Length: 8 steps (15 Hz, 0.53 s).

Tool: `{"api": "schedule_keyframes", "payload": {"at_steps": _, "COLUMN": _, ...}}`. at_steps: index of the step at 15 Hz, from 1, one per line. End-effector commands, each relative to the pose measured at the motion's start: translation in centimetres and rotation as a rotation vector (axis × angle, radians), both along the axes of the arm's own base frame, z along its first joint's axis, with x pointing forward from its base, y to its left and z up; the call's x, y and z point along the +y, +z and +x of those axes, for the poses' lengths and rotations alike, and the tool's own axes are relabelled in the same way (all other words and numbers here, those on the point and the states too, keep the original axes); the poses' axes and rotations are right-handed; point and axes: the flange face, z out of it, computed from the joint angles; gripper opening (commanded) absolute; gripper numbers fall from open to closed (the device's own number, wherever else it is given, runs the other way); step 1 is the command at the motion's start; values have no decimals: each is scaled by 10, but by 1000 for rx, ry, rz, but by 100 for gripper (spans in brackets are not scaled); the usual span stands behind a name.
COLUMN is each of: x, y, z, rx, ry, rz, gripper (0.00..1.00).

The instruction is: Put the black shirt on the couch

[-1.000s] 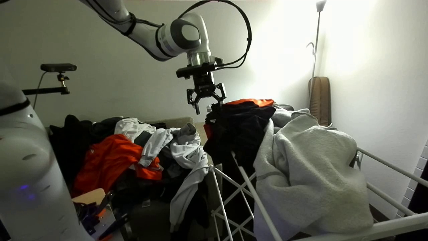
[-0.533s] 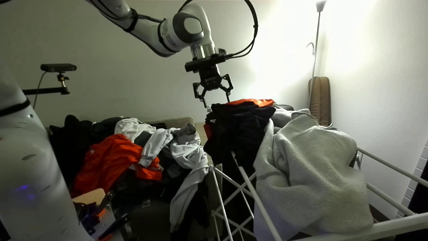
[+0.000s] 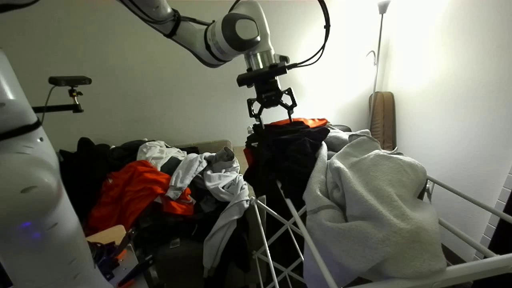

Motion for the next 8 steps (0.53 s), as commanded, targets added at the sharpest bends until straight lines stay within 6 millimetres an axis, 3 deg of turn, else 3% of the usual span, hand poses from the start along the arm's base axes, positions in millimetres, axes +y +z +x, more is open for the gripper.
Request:
{"api": "schedule_keyframes", "payload": {"at_steps": 1, "x": -23, "y": -8, "z": 15, "rx": -23, "ry": -30, "rz": 23, "gripper": 100}}
{"api": "schedule_keyframes", "payload": {"at_steps": 8, "x": -23, "y": -20, "z": 32, "rx": -20, "ry": -38, "rz": 29, "gripper": 100}}
